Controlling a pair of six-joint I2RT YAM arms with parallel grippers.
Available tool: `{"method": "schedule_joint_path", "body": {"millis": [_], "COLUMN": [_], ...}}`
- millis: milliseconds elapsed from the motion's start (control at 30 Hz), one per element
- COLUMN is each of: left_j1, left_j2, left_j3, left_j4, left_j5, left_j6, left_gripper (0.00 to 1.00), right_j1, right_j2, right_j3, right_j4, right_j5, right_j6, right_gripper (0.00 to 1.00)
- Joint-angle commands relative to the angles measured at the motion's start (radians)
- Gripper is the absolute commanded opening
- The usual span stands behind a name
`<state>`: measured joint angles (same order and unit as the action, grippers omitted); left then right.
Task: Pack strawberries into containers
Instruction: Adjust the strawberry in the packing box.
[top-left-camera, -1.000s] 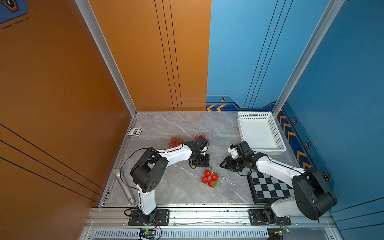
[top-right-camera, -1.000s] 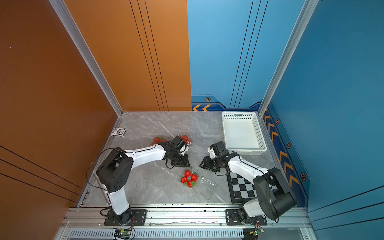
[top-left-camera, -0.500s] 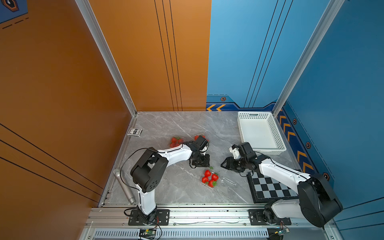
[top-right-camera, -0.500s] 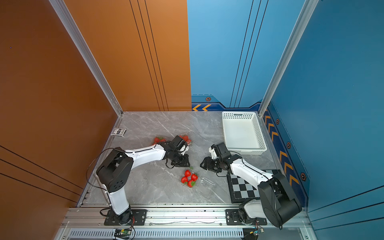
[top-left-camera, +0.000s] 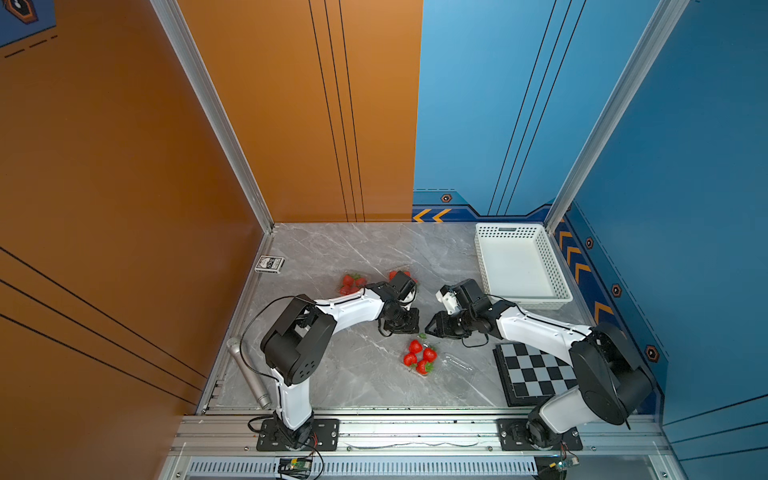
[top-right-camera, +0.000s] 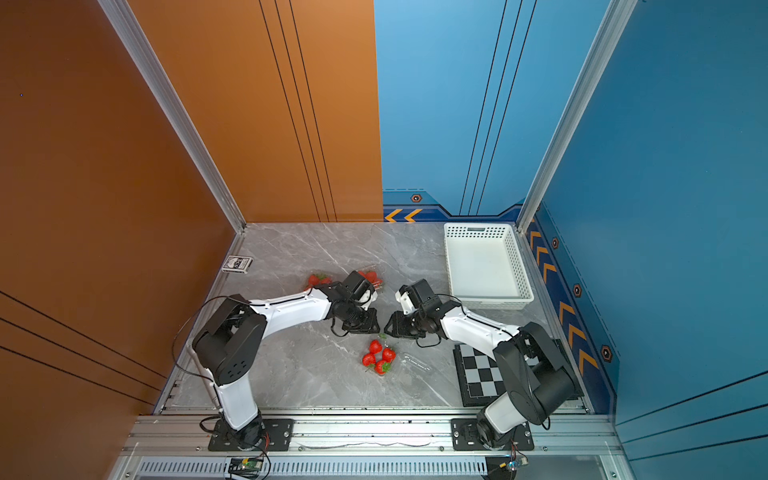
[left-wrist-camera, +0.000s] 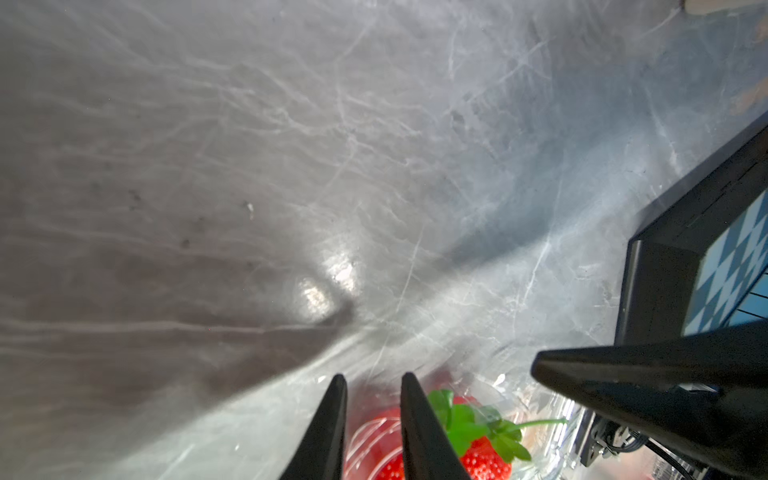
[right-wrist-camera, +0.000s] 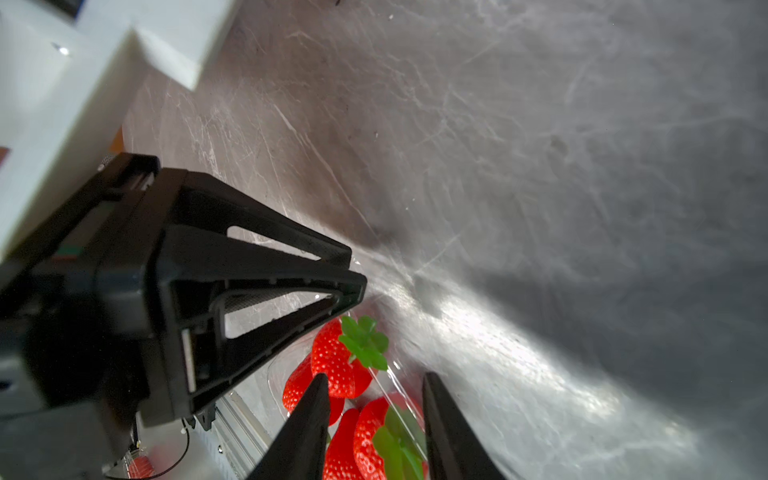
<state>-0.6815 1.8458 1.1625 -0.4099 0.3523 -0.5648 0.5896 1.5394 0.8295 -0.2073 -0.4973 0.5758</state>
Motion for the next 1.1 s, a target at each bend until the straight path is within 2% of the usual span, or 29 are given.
{"method": "schedule_joint_path", "body": {"millis": [0,367,733,1067], "left_j1": [0.019,0.057,0.063,0.066], "left_j2": [-0.044,-0.119,-0.139,-0.141], "left_j3": [-0.023,-0.091,-0.126,-0.126], "left_j4": [0.0,0.031,0.049,0.053], "left_j5": [-0.01,-0.013,-0.004,0.003], "left_j6": [0.002,-0.017,-0.027,-0.026], "left_gripper": [0.26,0.26,0.26,0.26], "right_j1": [0.022,0.073,0.1,0.104], "right_j2": [0.025,0.064,0.071,0.093], "right_j3": [0.041,0.07,0.099,0.106], "right_j4": [0.007,-0.044,-0.097,-0.115], "right_j5": [0.0,0.048,0.132,0.141], "right_j6": [-0.038,-0.068,-0.102,-0.117], "right_gripper": [0.38,0.3,0.25,0.22]}}
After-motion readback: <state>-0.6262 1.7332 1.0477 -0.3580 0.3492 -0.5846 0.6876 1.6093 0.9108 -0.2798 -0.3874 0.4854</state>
